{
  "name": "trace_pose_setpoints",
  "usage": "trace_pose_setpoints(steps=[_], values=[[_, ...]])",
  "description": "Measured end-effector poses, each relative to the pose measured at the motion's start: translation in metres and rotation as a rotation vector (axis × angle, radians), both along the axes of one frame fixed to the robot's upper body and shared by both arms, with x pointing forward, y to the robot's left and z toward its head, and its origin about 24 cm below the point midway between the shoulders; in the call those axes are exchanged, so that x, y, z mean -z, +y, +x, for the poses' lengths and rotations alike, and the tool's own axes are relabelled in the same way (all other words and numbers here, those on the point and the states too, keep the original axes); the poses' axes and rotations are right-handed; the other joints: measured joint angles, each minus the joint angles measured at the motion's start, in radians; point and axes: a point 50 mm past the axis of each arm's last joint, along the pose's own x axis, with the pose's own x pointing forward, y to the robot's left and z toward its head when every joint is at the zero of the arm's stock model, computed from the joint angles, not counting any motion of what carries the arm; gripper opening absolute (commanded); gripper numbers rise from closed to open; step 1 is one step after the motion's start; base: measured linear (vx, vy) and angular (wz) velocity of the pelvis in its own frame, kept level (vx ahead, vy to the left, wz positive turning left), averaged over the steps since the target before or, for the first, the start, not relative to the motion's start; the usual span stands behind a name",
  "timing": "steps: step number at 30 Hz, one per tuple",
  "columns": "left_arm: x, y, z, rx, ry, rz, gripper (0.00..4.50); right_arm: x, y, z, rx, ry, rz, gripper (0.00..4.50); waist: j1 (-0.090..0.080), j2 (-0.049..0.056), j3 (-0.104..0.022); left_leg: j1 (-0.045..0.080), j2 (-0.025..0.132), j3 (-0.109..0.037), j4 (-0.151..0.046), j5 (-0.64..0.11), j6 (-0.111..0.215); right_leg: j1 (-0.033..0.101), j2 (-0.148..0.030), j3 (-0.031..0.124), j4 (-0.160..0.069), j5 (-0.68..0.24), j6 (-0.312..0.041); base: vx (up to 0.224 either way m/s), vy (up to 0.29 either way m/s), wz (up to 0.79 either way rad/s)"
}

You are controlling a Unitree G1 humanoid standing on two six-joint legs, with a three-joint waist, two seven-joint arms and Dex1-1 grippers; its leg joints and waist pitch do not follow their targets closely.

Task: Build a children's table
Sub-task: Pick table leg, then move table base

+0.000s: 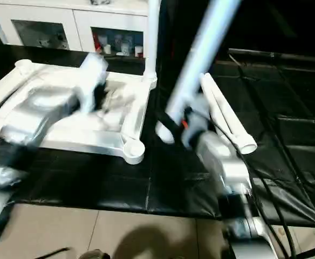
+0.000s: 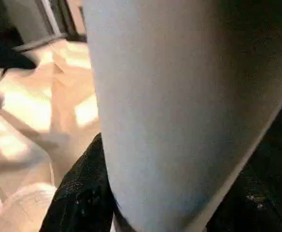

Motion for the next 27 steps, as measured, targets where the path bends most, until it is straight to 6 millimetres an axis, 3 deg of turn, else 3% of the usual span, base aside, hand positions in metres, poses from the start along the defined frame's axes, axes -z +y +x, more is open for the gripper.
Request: trace_pose_setpoints(steps=[4,9,13,19,27], values=[[0.028,0.022,-0.008,0.112,0.117,0.225,2.95,-0.008,-0.001,-0.003,0.006,-0.035,-0.003,1.93,-0.011,0.02,-0.001,0.003,-0.001,0.0,-0.001,0.0,0.0,0.001,0.0,0.001,0.001,0.0,0.0,0.0,0.0,0.0],[0.043,0.033,-0.01,0.131,0.148,0.343,2.95,-0.001,-0.004,-0.006,0.025,-0.004,-0.006,1.93,-0.012,0.022,0.0,0.003,0.0,-0.001,-0.001,0.0,0.0,0.001,0.0,0.0,0.001,0.001,-0.001,0.0,0.0,0.0],[0.044,0.035,-0.004,0.12,0.146,0.376,2.57,-0.005,-0.003,-0.008,0.026,-0.014,-0.007,1.93,-0.01,0.029,-0.001,0.003,-0.001,-0.001,-0.001,0.0,0.0,0.002,-0.001,0.0,0.001,0.001,-0.001,0.0,0.0,0.0],[0.046,0.027,0.0,0.148,0.142,0.335,2.01,-0.003,-0.004,-0.01,0.026,-0.002,-0.01,1.93,-0.012,0.029,-0.001,0.003,-0.001,-0.001,-0.001,0.0,0.0,0.002,-0.001,0.0,0.0,0.001,-0.001,0.0,0.0,0.0],[0.048,0.031,-0.003,0.187,0.201,0.31,1.29,-0.006,-0.005,-0.013,0.012,-0.005,-0.02,1.93,-0.012,0.029,-0.001,0.003,0.0,0.0,-0.001,0.0,0.0,0.002,-0.001,0.0,0.0,0.001,-0.001,0.0,0.0,0.0]])
